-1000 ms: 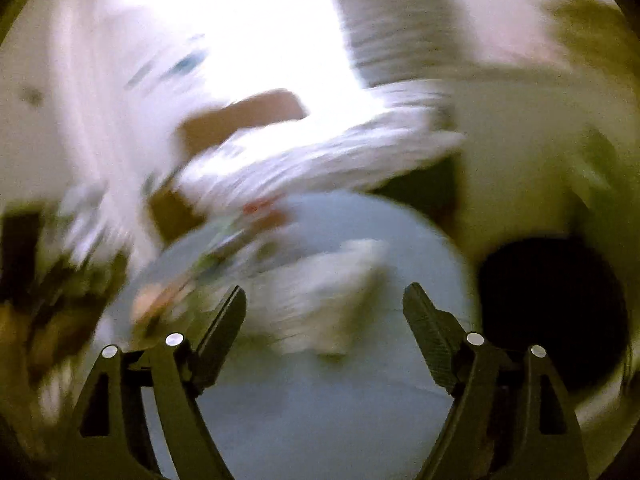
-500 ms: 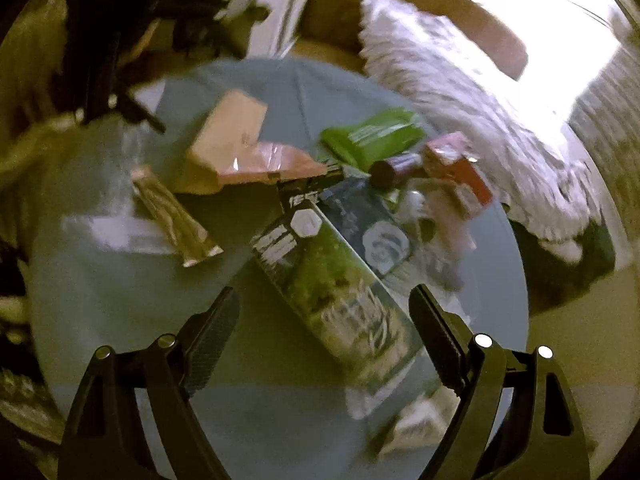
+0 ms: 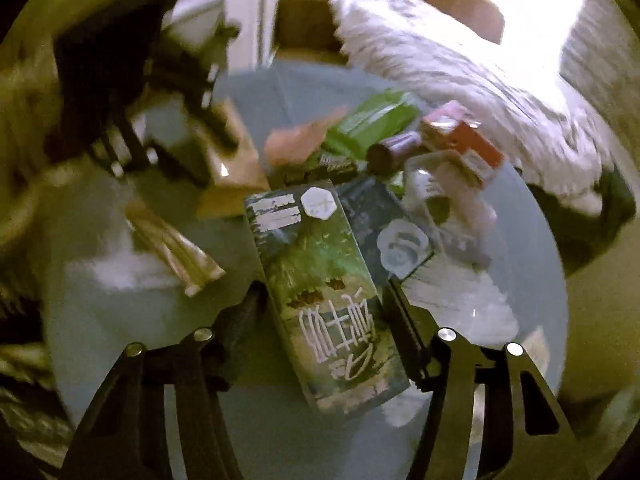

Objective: Collect trash
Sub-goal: 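Grasp the green milk carton with the right tool while the left tool grasps a tan paper wrapper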

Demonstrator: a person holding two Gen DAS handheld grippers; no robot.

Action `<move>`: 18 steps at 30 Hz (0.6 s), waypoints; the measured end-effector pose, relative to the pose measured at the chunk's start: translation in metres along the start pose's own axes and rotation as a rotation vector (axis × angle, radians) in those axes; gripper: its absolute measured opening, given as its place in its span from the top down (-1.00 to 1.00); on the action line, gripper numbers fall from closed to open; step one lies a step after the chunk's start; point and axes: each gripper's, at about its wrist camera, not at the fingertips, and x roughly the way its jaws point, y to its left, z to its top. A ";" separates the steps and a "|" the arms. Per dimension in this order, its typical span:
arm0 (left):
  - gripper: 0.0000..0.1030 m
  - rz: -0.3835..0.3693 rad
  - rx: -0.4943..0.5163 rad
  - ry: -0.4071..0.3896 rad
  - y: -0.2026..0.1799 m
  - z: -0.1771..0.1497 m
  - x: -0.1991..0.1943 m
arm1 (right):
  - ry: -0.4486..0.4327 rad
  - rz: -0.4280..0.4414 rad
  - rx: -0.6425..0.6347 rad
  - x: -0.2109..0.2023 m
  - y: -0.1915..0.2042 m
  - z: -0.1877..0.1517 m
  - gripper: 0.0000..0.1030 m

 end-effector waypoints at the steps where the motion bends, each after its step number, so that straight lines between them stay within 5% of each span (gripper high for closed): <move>1: 0.50 -0.007 -0.037 -0.008 0.003 0.000 -0.003 | -0.044 0.020 0.050 -0.010 -0.002 -0.002 -0.14; 6: 0.63 -0.023 -0.223 -0.087 0.008 0.003 -0.029 | -0.349 0.120 0.363 -0.065 -0.030 -0.039 -0.13; 9: 0.73 -0.053 -0.327 -0.182 0.009 0.009 -0.050 | -0.519 0.110 0.522 -0.091 -0.051 -0.067 -0.13; 14: 0.74 -0.047 -0.415 -0.280 -0.001 0.036 -0.064 | -0.663 0.044 0.681 -0.118 -0.073 -0.113 -0.13; 18: 0.65 0.045 -0.438 -0.176 -0.008 0.039 -0.048 | -0.696 -0.001 0.753 -0.132 -0.090 -0.143 -0.13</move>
